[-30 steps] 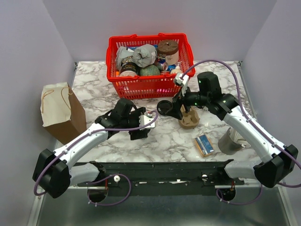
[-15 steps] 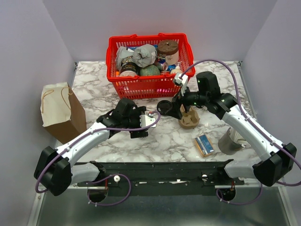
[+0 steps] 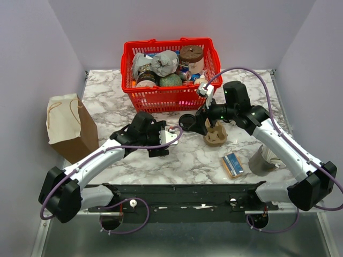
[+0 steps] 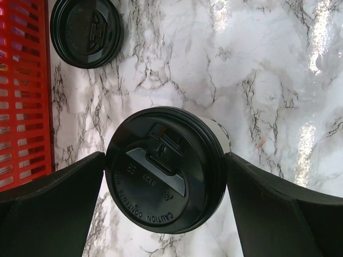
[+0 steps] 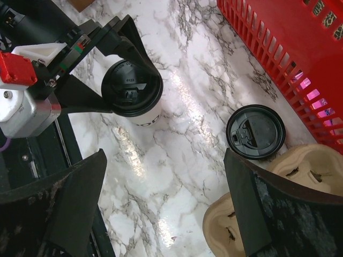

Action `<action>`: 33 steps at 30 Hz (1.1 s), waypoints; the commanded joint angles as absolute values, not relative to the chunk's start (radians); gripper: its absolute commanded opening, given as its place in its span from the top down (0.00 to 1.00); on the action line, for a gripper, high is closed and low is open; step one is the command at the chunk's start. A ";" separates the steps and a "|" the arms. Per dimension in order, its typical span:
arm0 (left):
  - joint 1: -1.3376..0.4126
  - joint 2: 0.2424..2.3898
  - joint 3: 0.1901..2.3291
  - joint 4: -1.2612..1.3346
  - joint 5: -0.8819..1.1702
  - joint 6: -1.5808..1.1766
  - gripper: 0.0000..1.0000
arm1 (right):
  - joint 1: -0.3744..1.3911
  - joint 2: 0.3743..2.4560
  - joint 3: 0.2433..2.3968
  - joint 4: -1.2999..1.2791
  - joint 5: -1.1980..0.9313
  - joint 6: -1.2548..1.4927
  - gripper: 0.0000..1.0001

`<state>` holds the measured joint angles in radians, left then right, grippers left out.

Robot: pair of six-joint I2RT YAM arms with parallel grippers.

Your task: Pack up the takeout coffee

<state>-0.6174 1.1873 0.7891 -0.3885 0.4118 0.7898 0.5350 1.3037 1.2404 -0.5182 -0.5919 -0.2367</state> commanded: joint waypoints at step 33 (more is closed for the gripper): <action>-0.882 1.207 0.848 -0.872 0.439 1.693 0.11 | 0.430 1.361 1.390 -0.506 -0.603 -0.203 0.00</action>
<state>-0.8368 1.1553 0.8326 -0.8829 0.5365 1.4673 0.4454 1.3830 1.3640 -0.5243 -0.5850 -0.2256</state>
